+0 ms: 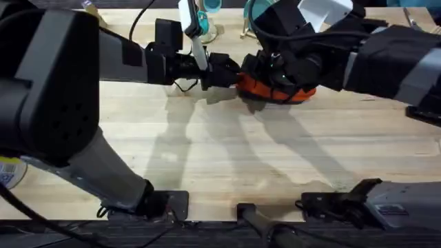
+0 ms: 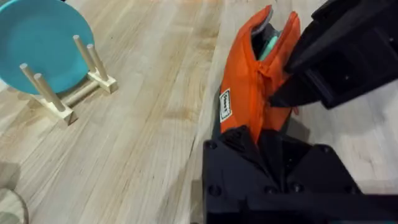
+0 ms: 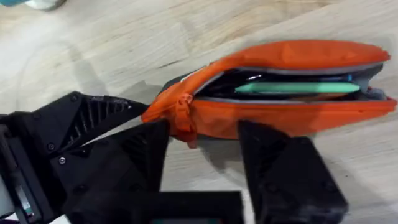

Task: Unzip the bag, pick up the pens from the table one at a time and place them inside, then zip the bag closed.

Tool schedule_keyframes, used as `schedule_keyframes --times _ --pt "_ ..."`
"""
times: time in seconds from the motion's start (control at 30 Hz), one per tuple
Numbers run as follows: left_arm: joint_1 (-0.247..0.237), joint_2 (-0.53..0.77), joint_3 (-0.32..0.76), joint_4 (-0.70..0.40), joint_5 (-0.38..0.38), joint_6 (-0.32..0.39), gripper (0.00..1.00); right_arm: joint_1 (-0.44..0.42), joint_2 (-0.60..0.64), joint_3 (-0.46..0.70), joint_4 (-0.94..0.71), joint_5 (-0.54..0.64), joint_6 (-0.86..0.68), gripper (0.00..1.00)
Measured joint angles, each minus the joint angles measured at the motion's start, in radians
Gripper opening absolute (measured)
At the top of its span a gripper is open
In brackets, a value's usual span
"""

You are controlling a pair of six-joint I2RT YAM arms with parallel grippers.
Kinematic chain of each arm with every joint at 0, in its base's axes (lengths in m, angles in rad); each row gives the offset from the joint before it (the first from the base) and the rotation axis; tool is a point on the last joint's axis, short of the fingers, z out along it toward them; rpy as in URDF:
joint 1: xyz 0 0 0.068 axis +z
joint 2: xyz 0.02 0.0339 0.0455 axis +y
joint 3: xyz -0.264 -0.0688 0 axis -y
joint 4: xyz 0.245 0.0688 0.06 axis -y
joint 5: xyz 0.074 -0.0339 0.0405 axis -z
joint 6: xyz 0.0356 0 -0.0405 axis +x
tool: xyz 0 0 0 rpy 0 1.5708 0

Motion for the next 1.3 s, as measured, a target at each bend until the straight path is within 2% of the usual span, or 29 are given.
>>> schedule_keyframes --times 0.1,0.23,0.47,0.53,0.67,1.3 --pt "0.000 0.000 0.000 0.000 0.000 0.000 0.040 0.000 0.000 0.000 0.001 0.000 0.000 0.537" --pt "0.000 0.000 0.000 0.000 0.000 0.000 0.040 -0.003 0.000 0.000 0.001 0.000 0.000 0.431" --pt "0.000 0.000 0.000 0.000 0.000 0.000 0.041 -0.023 0.000 0.000 0.004 0.000 0.000 0.307" --pt "0.000 0.000 0.000 0.000 0.000 0.000 0.041 -0.024 0.000 0.000 0.004 0.000 0.000 0.243" --pt "0.000 0.000 0.000 0.000 0.000 0.000 0.041 -0.024 0.000 0.000 0.006 -0.001 0.000 0.055" --pt "0.000 0.000 0.000 0.000 0.000 0.000 0.041 -0.026 -0.013 0.000 -0.001 -0.001 -0.073 0.033"
